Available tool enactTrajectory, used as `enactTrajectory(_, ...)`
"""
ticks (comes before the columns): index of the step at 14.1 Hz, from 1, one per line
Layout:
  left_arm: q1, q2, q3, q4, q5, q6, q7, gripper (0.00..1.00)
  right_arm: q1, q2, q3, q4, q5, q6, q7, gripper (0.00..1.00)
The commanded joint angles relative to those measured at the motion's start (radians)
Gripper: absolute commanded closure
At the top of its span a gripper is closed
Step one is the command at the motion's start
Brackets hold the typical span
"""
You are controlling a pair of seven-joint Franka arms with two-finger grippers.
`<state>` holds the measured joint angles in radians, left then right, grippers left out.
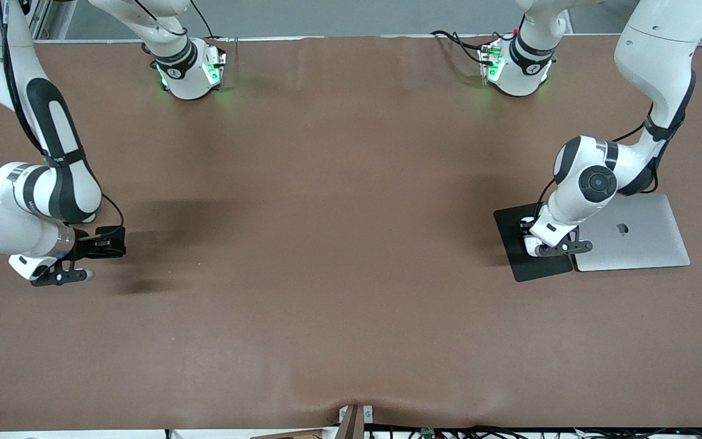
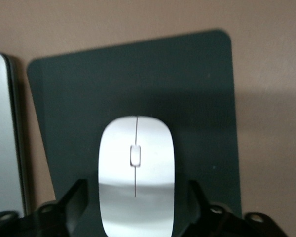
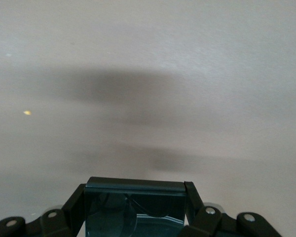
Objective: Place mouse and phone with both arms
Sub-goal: 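Lower the mouse onto the pad and open the left gripper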
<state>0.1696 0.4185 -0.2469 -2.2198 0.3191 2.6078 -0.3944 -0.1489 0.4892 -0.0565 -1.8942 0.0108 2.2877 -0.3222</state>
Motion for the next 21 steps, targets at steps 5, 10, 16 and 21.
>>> enactTrajectory(5,0.015,-0.182,-0.044,0.080,0.020,-0.168,0.002,0.00,-0.053,0.025,-0.022,-0.097,-0.034,0.079,0.081,1.00)
enactTrajectory(10,0.015,-0.225,-0.130,0.429,-0.008,-0.683,0.032,0.00,-0.074,0.034,-0.022,-0.134,-0.035,0.076,0.078,1.00)
enactTrajectory(16,0.019,-0.221,-0.138,0.742,-0.144,-0.987,0.095,0.00,-0.072,0.040,-0.022,-0.138,-0.035,0.076,0.078,0.00)
enactTrajectory(21,0.022,-0.251,-0.132,0.824,-0.144,-1.094,0.182,0.00,-0.058,0.006,-0.022,-0.099,-0.037,0.021,0.083,0.00)
